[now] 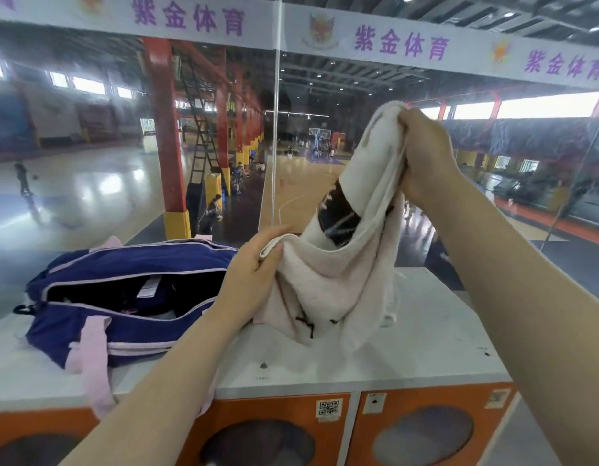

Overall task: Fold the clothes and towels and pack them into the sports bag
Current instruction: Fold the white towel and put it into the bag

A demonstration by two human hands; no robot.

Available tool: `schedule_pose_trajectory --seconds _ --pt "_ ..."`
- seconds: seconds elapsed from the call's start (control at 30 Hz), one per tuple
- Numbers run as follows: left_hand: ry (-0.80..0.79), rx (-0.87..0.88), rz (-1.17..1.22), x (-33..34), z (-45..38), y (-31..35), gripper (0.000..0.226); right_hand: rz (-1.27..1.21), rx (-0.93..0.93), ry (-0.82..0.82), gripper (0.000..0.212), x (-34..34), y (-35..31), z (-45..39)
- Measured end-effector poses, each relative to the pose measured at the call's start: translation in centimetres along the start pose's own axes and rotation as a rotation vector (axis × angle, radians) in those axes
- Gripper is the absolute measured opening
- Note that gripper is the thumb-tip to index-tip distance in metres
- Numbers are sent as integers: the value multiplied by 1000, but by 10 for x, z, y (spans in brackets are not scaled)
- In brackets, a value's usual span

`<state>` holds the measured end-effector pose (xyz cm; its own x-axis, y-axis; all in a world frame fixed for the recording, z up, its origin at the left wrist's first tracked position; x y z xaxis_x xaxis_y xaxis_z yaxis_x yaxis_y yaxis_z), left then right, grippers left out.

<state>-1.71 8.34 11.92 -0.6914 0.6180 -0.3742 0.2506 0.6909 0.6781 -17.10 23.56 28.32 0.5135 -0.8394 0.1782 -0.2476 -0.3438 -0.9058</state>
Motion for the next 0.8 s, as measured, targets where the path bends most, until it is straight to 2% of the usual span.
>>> schedule_pose_trajectory --seconds 0.03,0.13,0.17,0.27,0.33,0.43,0.57,0.63,0.73,0.8 --pt "6 11 -19 -3 4 2 26 72 16 -14 29 5 -1 6" --pt "100 46 -106 -11 15 3 20 297 22 -114 24 19 4 27" --pt "133 33 -91 -13 19 5 19 338 31 -148 29 23 8 34" --pt "183 -93 113 -14 35 12 19 305 15 -236 29 35 23 58" --pt "202 -153 172 -11 45 9 16 315 -30 -292 14 45 39 72" --pt "140 -178 94 -7 58 -3 13 336 -59 -342 20 63 75 92" --pt "-1 -189 -30 -21 68 -26 18 326 30 -375 31 81 116 107" --pt "-61 -205 4 -30 70 -34 11 331 52 -403 23 81 123 106" --pt "-86 -175 29 -39 70 -43 13 352 60 -357 26 72 134 97" --pt "-77 -166 7 -41 66 -51 14 519 16 -294 24 63 145 91"
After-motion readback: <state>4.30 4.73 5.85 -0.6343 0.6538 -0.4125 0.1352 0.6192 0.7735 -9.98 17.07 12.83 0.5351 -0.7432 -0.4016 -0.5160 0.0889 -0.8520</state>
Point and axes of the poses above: each hand's wrist, its own z-axis away from the middle knuckle, its own x-axis out of the palm, y = z × x, the point moved 2 cm from there along -z, towards the middle knuckle, and after that the axes turned 5 degrees about -y, right-handed, at the moved point
